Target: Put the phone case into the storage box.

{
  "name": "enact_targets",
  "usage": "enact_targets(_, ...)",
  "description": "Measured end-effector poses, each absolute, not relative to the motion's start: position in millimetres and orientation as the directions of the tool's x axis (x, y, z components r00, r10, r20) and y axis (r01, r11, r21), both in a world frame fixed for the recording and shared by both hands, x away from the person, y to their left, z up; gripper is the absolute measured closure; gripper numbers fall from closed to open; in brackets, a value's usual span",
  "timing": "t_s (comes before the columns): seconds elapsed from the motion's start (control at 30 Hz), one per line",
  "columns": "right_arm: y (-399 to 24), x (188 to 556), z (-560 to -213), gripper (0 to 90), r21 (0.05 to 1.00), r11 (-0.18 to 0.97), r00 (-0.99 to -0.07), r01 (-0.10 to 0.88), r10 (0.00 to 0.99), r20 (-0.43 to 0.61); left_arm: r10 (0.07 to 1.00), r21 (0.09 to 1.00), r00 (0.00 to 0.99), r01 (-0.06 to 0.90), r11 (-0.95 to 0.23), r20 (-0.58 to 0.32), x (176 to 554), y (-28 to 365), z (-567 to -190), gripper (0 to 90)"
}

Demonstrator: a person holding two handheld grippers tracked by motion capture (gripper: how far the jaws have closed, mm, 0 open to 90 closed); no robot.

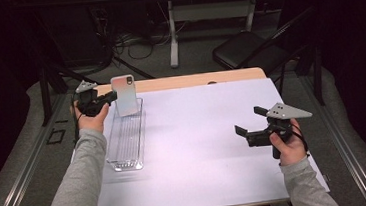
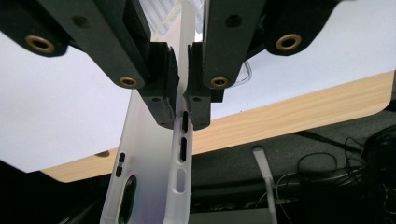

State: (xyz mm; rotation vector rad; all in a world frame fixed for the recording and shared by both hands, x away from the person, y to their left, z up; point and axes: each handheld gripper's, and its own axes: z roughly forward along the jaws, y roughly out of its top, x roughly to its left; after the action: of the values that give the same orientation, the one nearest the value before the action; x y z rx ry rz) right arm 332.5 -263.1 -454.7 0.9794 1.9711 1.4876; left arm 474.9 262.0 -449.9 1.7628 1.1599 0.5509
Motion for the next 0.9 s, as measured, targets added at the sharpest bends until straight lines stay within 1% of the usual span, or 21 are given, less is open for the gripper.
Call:
enact_targets(0.33, -266, 332, -457, 2.2, 0.956, 0.139, -0.624, 0.260, 0.779, 0.057, 0.893, 0.853, 0.440, 0.498, -0.155, -0.095, 485, 256, -465, 83.6)
enact_targets(0.9, -267, 333, -461, 2.2, 0.953, 0.137, -0.622, 0.272, 0.780, 0.065, 0.894, 0.832, 0.438, 0.528, -0.168, -0.098, 499, 251, -485, 83.5)
